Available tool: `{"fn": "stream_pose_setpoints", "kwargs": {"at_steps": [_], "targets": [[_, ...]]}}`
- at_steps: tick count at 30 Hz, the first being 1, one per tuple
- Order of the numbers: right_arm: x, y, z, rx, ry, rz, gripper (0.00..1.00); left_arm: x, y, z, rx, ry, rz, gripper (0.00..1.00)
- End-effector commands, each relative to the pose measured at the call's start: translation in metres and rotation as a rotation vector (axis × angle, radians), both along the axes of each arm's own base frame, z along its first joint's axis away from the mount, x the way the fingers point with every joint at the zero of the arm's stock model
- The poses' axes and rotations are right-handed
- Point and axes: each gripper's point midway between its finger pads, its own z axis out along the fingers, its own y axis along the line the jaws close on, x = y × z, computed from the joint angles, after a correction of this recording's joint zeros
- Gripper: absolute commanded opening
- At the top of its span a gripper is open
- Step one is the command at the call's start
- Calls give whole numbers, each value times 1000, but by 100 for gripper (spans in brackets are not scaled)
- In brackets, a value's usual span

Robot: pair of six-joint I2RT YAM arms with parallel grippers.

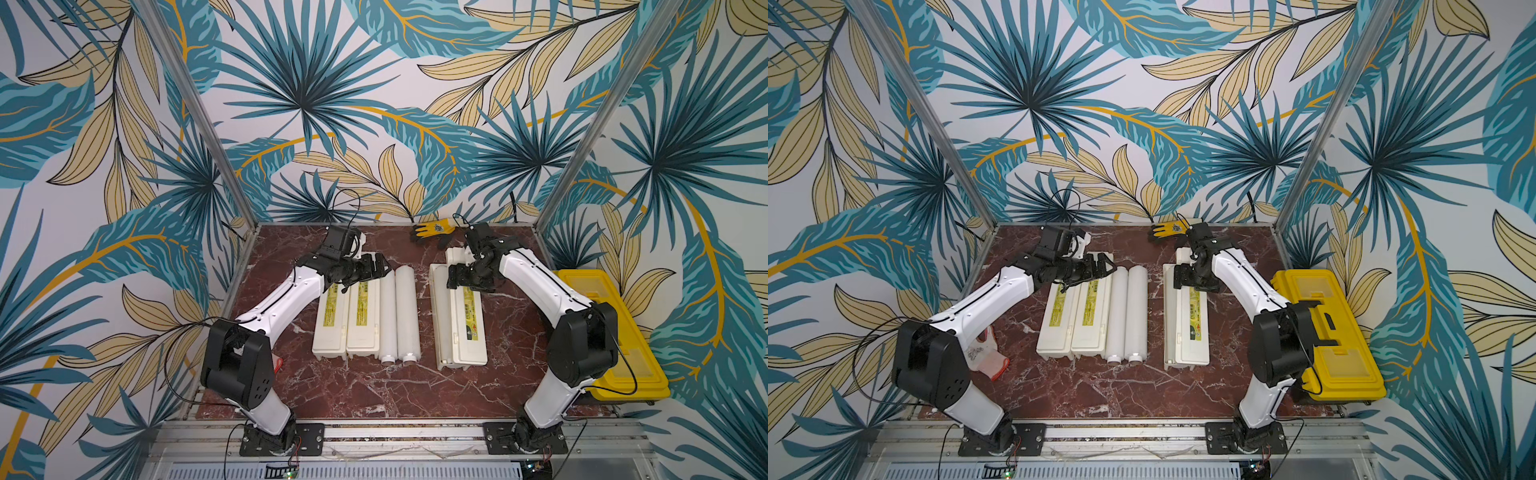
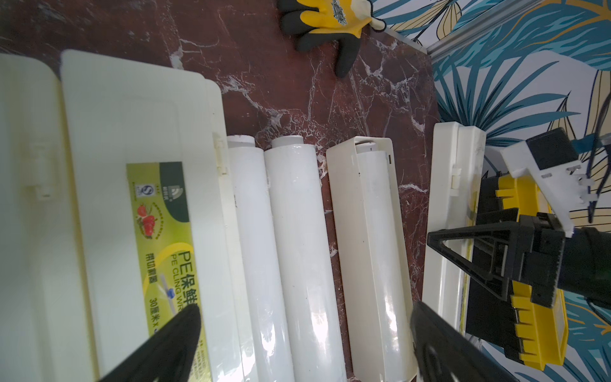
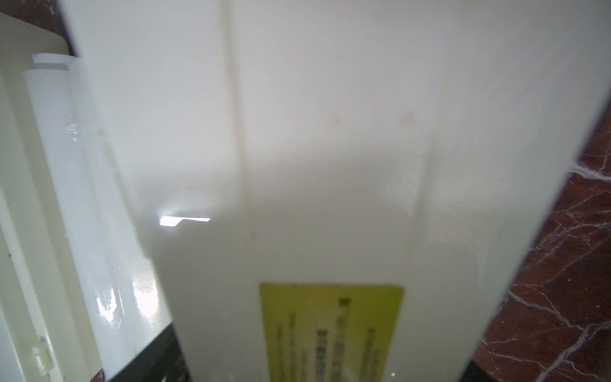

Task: Put plastic wrap rolls into dispensers
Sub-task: Close the lid on the plastic wrap cutting box.

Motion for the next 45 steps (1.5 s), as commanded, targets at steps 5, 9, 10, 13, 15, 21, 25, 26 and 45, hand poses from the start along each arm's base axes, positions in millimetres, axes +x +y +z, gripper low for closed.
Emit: {"fn": "stream_pose_setpoints", "kwargs": {"at_steps": [5,9,10,13,15,21,25,26,45], "targets": [[15,15,-12,-19,26,-8,80,-6,2,-4,8,3,0,100],[16,23,-21,-29,56,14,81,-7,3,-4,10,2,0,100],[15,25,-23,-31,63,17,81,-7,3,-5,11,3,1,100],[15,28,-27,-30,78,23,81,-8,3,-6,10,7,1,99],[15,28,-29,-44,85,26,81,-8,4,-6,11,8,4,100],[12,32,-39,-63,115,22,83,-9,4,-7,10,13,7,99],[12,31,-47,-78,127,16,84,-11,5,-9,14,16,9,100],[12,32,-47,-81,128,20,84,-11,5,-10,16,18,8,99],[5,27,-52,-129,140,15,99,-14,3,-15,6,34,5,99]]}}
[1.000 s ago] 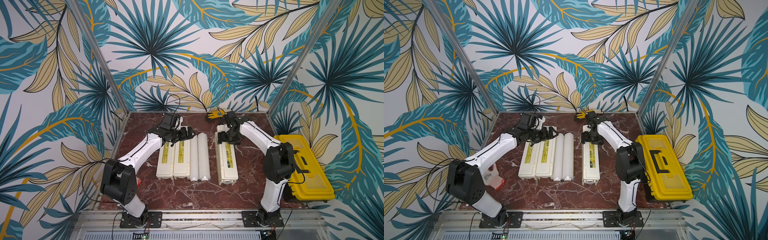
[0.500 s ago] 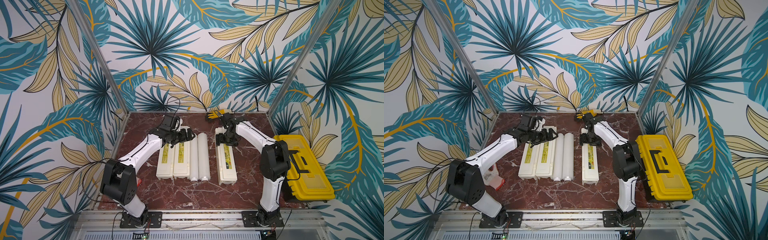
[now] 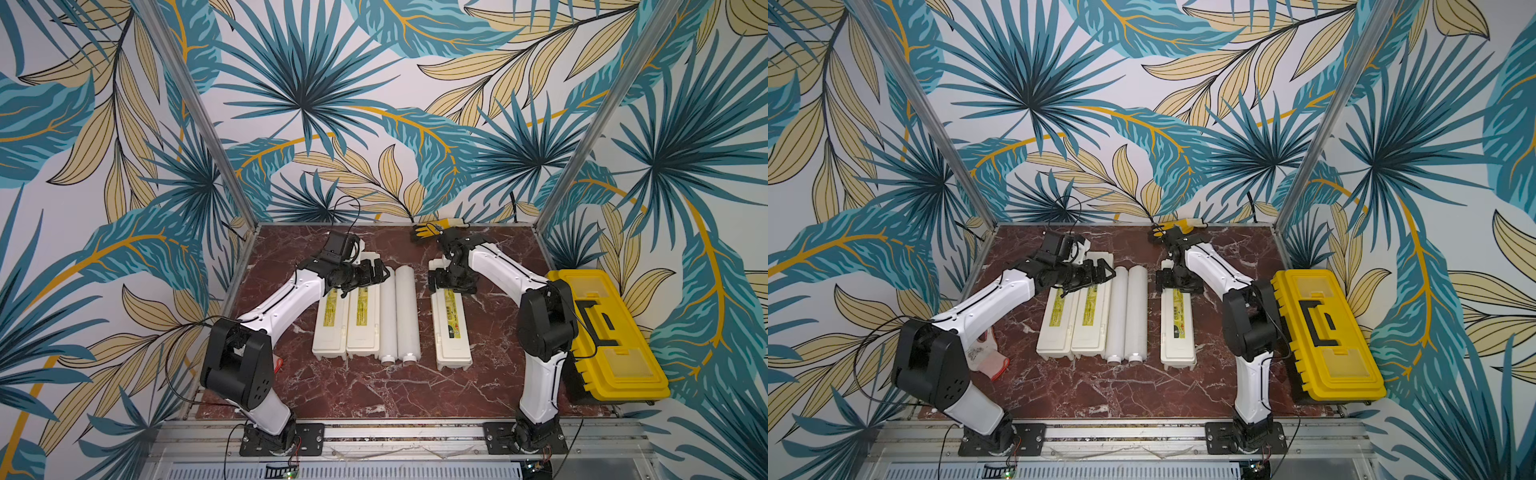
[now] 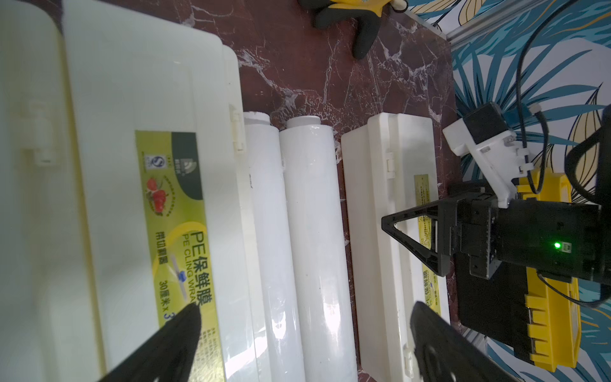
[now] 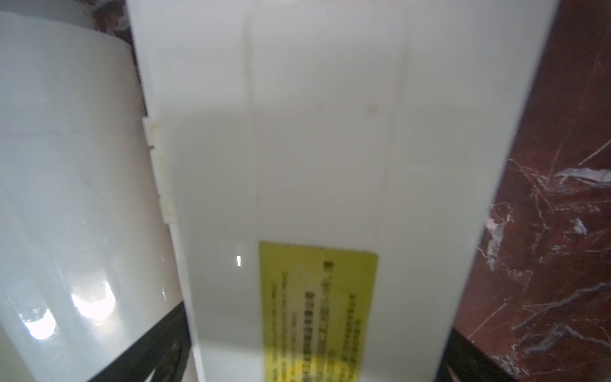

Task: Put plastic wrap rolls into dispensers
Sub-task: Close the lid on the plastic wrap cutting box.

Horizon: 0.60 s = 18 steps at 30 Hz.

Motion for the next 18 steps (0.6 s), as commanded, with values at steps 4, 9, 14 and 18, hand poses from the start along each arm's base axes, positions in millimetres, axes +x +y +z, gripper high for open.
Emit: {"fn": "stream_pose_setpoints", "kwargs": {"at_steps": [4,9,14,18], "targets": [[-7,-7,13,-30,-20,-2,99,-8,-5,6,-19,-10,-14,100],[-12,-2,19,13,-27,15,99,-10,-16,8,-24,-13,-42,99],[-20,-3,15,23,-25,17,99,-13,-26,6,-26,-6,-64,100],[-23,-3,22,36,-49,25,99,-16,-33,6,-30,0,-78,100]]}}
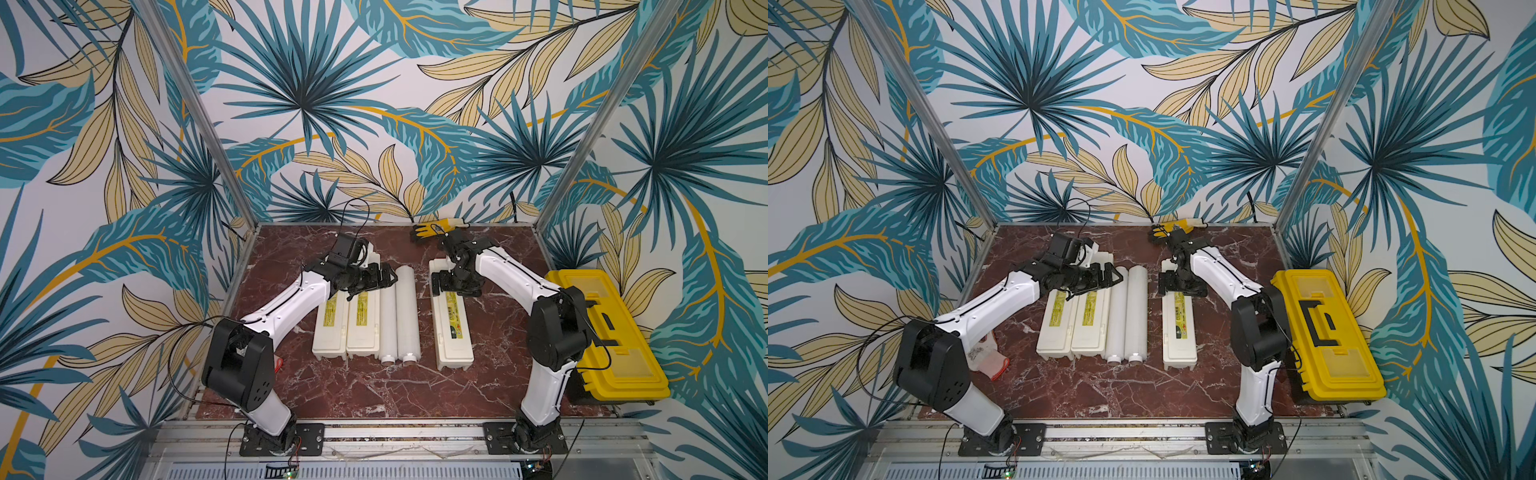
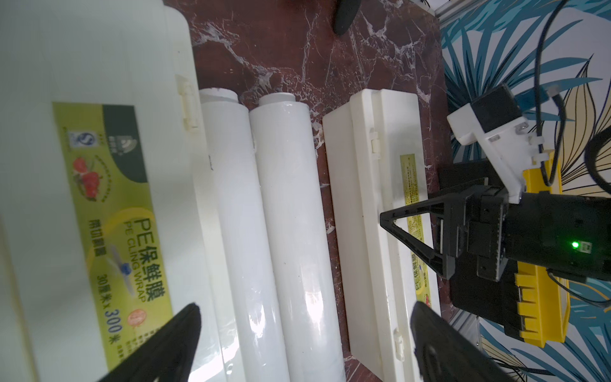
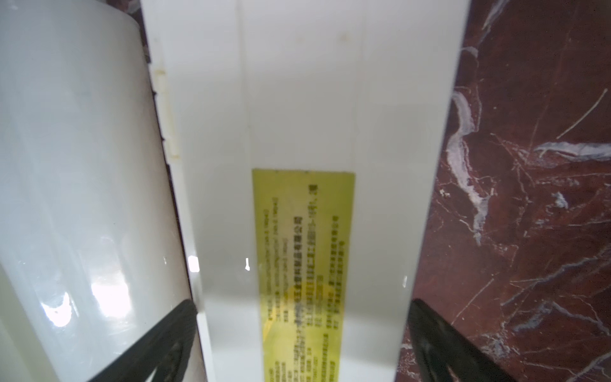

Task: Put plastic wrap rolls into dispensers
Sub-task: Close the lid on the plastic wrap cutting box.

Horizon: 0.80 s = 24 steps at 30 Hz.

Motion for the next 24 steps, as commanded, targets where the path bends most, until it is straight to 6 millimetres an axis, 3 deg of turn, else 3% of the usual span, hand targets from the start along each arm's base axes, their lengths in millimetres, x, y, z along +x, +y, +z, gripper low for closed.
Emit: {"fn": "stream_pose_setpoints", "kwargs": {"at_steps": [1,8,13,18,24], "targets": [[-5,1,13,18,-36,19,99,-1,-10,5,-17,-11,-22,99],[-8,5,48,64,-128,91,99,-10,-36,4,-52,28,-77,100],[-26,-6,66,46,-172,134,99,-17,-57,4,-96,65,-135,99],[-58,5,63,233,-154,178,99,-20,-86,10,-179,86,-188,100],[-97,15,43,465,-93,163,99,-25,-115,2,-233,120,-240,100]]}}
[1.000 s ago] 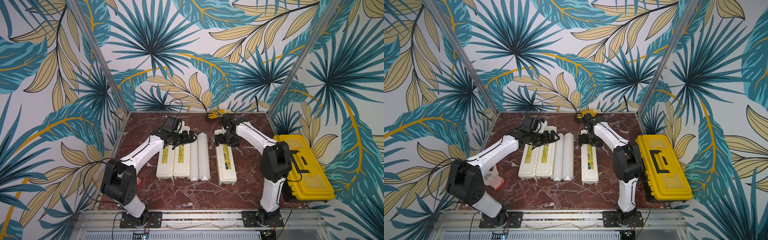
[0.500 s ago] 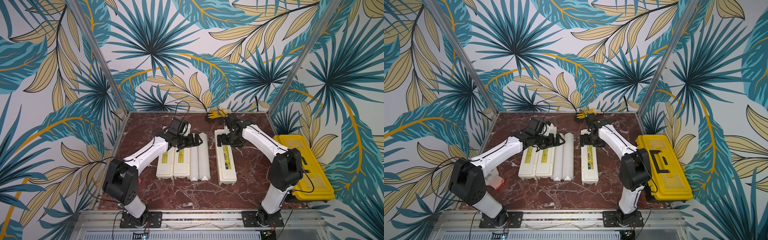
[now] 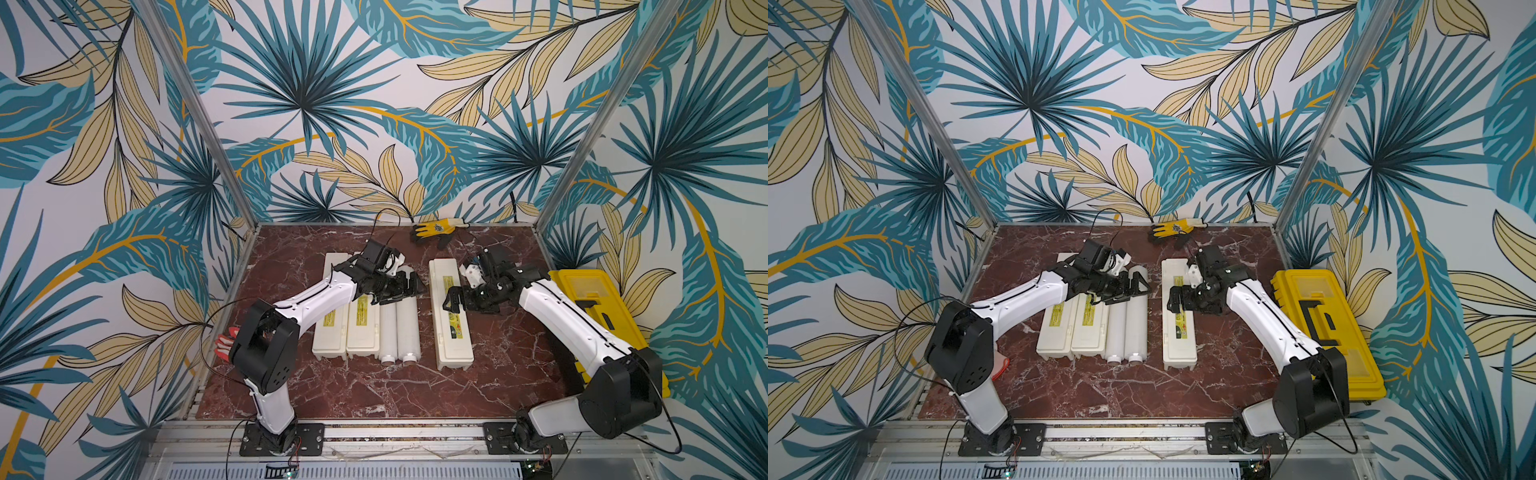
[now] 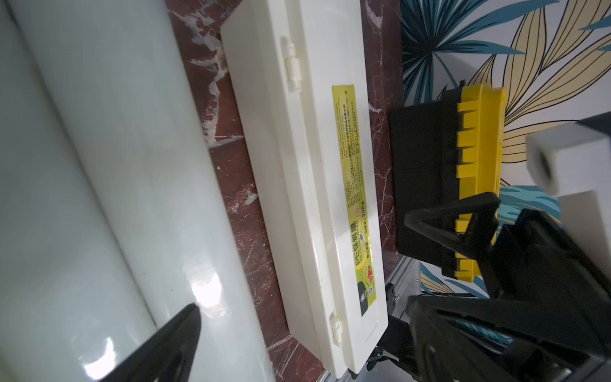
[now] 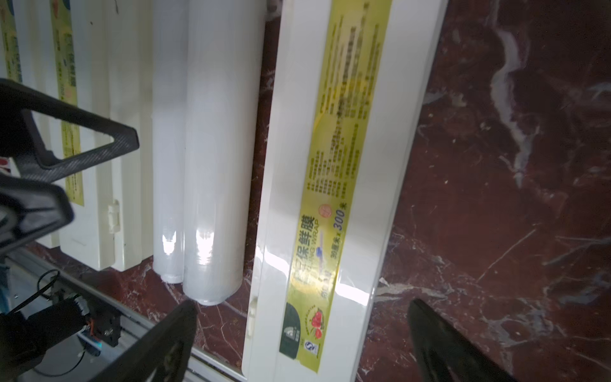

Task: Put plastic wrap rolls into dispensers
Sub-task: Close the lid on the plastic wrap cutting box.

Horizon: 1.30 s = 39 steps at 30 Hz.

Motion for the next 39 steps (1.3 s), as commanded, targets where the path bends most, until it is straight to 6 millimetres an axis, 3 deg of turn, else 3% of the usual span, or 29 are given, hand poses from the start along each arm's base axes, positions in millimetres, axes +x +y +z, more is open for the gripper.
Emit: {"fn": "stream_pose_setpoints", "kwargs": {"at_steps": [1,10,21,25,31,35,39], "targets": [[-17,17,-5,157,32,34,99,3,-26,18,-83,-20,-41,100],[-38,-4,-22,269,87,-67,97,-7,-53,-4,-87,24,-89,99],[-71,2,-57,366,249,-142,94,-32,-70,-48,-34,93,-139,99],[-95,-7,-82,337,322,-217,89,-48,-68,-72,-24,130,-141,100],[-104,-20,-100,267,376,-311,74,-68,-65,-104,3,215,-149,95],[-102,-24,-101,245,352,-331,66,-70,-66,-108,12,223,-147,95],[-97,-15,-103,326,336,-352,61,-68,-68,-105,6,213,-145,95]]}}
